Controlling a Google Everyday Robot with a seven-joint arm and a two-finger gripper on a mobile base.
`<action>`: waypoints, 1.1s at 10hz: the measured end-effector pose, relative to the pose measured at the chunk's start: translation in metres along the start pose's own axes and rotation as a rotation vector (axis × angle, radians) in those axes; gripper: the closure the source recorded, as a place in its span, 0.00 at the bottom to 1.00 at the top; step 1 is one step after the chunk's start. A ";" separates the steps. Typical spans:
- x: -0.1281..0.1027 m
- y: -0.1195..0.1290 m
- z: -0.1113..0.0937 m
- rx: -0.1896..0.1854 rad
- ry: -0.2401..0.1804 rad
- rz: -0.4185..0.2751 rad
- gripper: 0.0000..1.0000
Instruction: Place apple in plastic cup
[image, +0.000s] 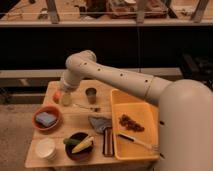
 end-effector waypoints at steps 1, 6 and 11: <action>0.004 -0.018 0.006 0.012 0.006 0.025 0.65; 0.007 -0.055 0.041 0.060 0.025 0.049 0.65; 0.022 -0.080 0.047 0.081 0.060 0.071 0.65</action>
